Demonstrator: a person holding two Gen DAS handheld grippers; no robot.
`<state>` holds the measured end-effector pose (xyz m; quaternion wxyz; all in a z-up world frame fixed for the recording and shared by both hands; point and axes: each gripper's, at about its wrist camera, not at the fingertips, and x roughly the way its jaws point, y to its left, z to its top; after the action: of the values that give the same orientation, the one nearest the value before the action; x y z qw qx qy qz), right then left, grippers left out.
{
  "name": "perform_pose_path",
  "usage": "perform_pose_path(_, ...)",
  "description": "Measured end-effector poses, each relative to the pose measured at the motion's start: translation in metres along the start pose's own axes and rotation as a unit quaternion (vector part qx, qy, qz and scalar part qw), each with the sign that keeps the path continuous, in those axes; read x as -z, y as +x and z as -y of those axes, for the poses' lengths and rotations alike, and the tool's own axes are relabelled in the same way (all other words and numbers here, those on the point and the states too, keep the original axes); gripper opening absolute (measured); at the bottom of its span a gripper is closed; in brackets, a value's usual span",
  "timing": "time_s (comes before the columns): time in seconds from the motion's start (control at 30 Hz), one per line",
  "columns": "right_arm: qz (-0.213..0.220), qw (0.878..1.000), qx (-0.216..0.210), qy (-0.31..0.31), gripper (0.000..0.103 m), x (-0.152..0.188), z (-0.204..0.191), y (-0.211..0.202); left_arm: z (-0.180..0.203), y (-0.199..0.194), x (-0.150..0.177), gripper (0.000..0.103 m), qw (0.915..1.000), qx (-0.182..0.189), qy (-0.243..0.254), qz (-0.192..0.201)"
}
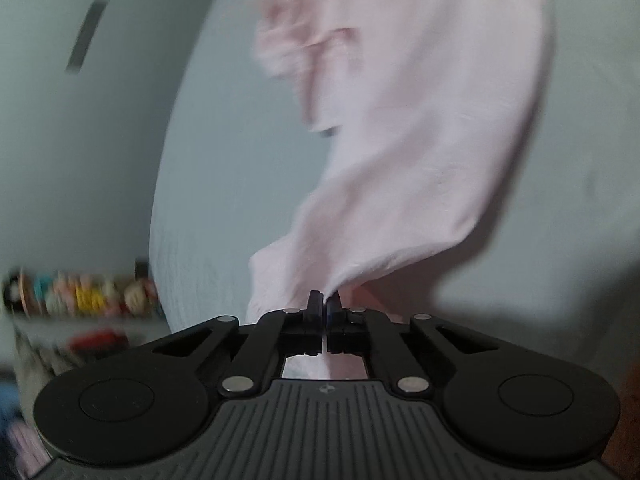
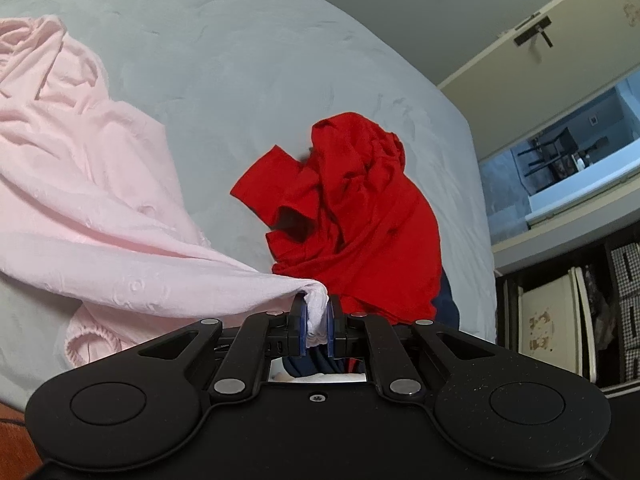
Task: Fold clothes
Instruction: 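Lift the pink garment up off the bed with both tools, then hold the pink garment raised and spread between both tools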
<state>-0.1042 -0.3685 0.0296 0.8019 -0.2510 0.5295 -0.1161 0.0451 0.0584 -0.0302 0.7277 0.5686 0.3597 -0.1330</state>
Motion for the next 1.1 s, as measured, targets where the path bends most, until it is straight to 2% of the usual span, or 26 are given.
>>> perform_pose_path(0.07, 0.006, 1.000, 0.002, -0.020, 0.007, 0.000, -0.003, -0.003, -0.018, -0.002, 0.003, 0.001, 0.9995, -0.013, -0.028, -0.012)
perform_pose_path(0.17, 0.029, 0.996, 0.021, -0.081, 0.007, 0.004, -0.014, -0.013, -0.037, -0.008, 0.004, 0.000, 0.9982, -0.037, -0.042, -0.022)
perform_pose_path(0.27, 0.060, 0.984, 0.049, -0.158, 0.007, 0.012, -0.029, -0.025, -0.053, -0.016, 0.007, 0.000, 0.9965, -0.056, -0.055, -0.030)
perform_pose_path(0.37, 0.090, 0.960, 0.082, -0.254, 0.007, 0.026, -0.047, -0.036, -0.068, -0.025, 0.008, 0.000, 0.9943, -0.074, -0.069, -0.035)
perform_pose_path(0.43, 0.111, 0.937, 0.110, -0.313, 0.007, 0.037, -0.058, -0.043, -0.080, -0.031, 0.010, 0.000, 0.9923, -0.084, -0.083, -0.039)
perform_pose_path(0.53, 0.141, 0.909, 0.145, -0.364, 0.007, 0.050, -0.067, -0.054, -0.095, -0.037, 0.015, 0.000, 0.9879, -0.100, -0.110, -0.047)
perform_pose_path(0.57, 0.150, 0.907, 0.150, -0.365, 0.007, 0.052, -0.067, -0.058, -0.104, -0.039, 0.016, 0.000, 0.9855, -0.101, -0.127, -0.049)
perform_pose_path(0.63, 0.161, 0.910, 0.158, -0.348, 0.006, 0.051, -0.064, -0.066, -0.122, -0.043, 0.018, 0.000, 0.9799, -0.101, -0.164, -0.051)
perform_pose_path(0.7, 0.170, 0.918, 0.164, -0.318, 0.006, 0.048, -0.056, -0.076, -0.134, -0.050, 0.023, 0.000, 0.9754, -0.105, -0.187, -0.053)
perform_pose_path(0.8, 0.184, 0.929, 0.177, -0.267, 0.006, 0.041, -0.042, -0.093, -0.151, -0.064, 0.027, 0.000, 0.9710, -0.132, -0.191, -0.056)
perform_pose_path(0.9, 0.199, 0.934, 0.196, -0.221, 0.006, 0.029, -0.025, -0.113, -0.167, -0.082, 0.028, 0.000, 0.9650, -0.160, -0.201, -0.054)
perform_pose_path(0.97, 0.210, 0.935, 0.210, -0.194, 0.006, 0.021, -0.013, -0.128, -0.182, -0.098, 0.027, 0.001, 0.9590, -0.184, -0.210, -0.051)
perform_pose_path(1.1, 0.232, 0.927, 0.243, -0.167, 0.006, 0.008, 0.005, -0.157, -0.209, -0.122, 0.022, 0.000, 0.9501, -0.218, -0.218, -0.046)
